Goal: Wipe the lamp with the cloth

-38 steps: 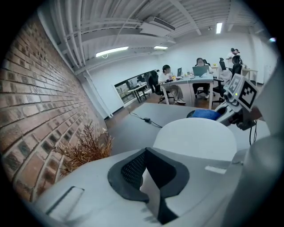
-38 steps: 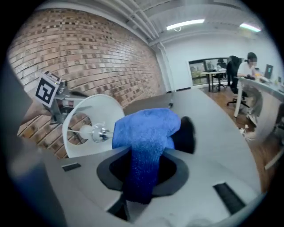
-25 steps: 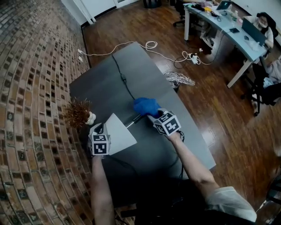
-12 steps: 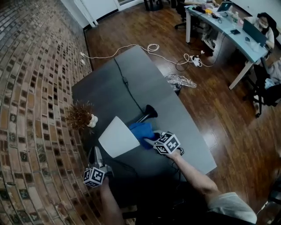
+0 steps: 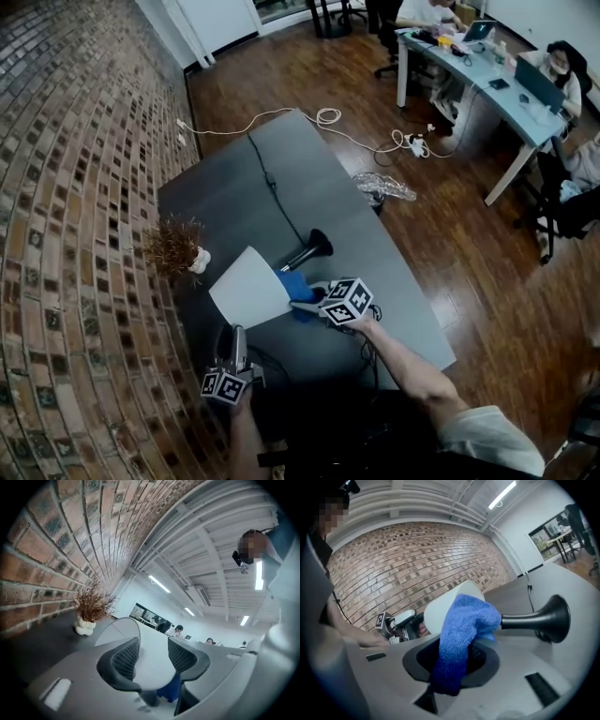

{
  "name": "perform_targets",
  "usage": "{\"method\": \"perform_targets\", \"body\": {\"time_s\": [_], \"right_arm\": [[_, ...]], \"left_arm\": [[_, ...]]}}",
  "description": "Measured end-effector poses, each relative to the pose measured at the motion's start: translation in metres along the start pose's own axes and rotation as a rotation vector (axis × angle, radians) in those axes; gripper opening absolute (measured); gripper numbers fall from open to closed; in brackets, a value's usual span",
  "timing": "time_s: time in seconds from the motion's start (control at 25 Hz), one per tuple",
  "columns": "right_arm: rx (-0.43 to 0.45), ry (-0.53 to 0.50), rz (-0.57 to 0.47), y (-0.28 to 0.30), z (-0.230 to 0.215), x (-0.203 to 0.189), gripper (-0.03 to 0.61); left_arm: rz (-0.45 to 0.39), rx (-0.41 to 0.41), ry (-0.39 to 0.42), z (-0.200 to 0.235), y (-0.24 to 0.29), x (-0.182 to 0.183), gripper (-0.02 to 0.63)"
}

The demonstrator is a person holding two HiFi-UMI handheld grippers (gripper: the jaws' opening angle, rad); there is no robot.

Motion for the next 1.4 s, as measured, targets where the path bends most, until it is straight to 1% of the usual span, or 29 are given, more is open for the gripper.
{"method": "perform_targets", "body": {"time_s": [0.12,0.2,0.24,0.28,0.36,0.48,0.6,0.72,0.76,0.84,1.0,1.08,1.16,1.2,1.28,1.32,1.4], "right_arm": [[0.056,0.002,0.031,-0.009,-0.004,0.006,0.08],[0.082,0.016,0.034,-0.021,-0.005,0.004,0.08],[0.094,0.027,0.031,-0.026,-0.005,0.001,0.08],[0.108,0.037,0.03,-0.03,-0.004,-0.002,0.08],[0.15,0.051,0.037,-0.032,0.005,-0.01,0.08],[0.218,0.081,0.037,-0.047,0.022,-0.021,0.078],[0.237,0.099,0.031,-0.073,0.033,-0.027,0.078],[0.238,0.081,0.064,-0.083,0.041,-0.027,0.078],[0.238,0.072,0.08,-0.084,0.044,-0.026,0.078],[0.231,0.057,0.108,-0.086,0.046,-0.022,0.078],[0.199,0.042,0.152,-0.076,0.044,-0.014,0.078],[0.176,0.026,0.188,-0.064,0.043,-0.008,0.078],[0.15,0.01,0.226,-0.053,0.042,-0.001,0.078],[0.137,0.005,0.244,-0.048,0.042,0.002,0.078],[0.117,0.005,0.266,-0.039,0.04,0.01,0.08],[0.108,0.012,0.267,-0.037,0.038,0.015,0.08],[0.087,0.033,0.25,-0.035,0.034,0.025,0.081]], "left_arm": [[-0.037,-0.039,-0.079,-0.009,0.0,0.002,0.189],[-0.068,-0.067,-0.129,-0.02,0.001,0.003,0.188],[-0.085,-0.078,-0.151,-0.025,0.002,0.005,0.177],[-0.105,-0.083,-0.174,-0.03,0.0,0.009,0.161],[-0.152,-0.082,-0.212,-0.039,-0.009,0.018,0.159],[-0.204,-0.107,-0.25,-0.054,-0.02,0.025,0.09],[-0.207,-0.155,-0.281,-0.069,-0.021,0.025,0.027],[-0.205,-0.132,-0.313,-0.075,-0.024,0.023,0.028],[-0.203,-0.122,-0.306,-0.075,-0.025,0.025,0.028],[-0.174,-0.111,-0.251,-0.076,-0.022,0.027,0.048],[-0.035,-0.074,-0.125,-0.059,-0.018,0.024,0.049],[0.035,-0.042,-0.099,-0.047,-0.02,0.018,0.049],[0.087,-0.014,-0.083,-0.035,-0.023,0.011,0.064],[0.11,-0.001,-0.062,-0.03,-0.024,0.008,0.065],[0.141,0.018,-0.002,-0.024,-0.023,0.005,0.087],[0.146,0.023,0.019,-0.023,-0.02,0.006,0.087],[0.132,0.024,0.015,-0.019,-0.011,0.008,0.089]]}}
Point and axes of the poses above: the fingertips, and each gripper's own axes: y forward along the fingers, z to its left, x out of its top, the point moved 7 cm from there along -y, backward along the fingers, and after that the axes turned 12 degrees about y, right-handed, at the moved point
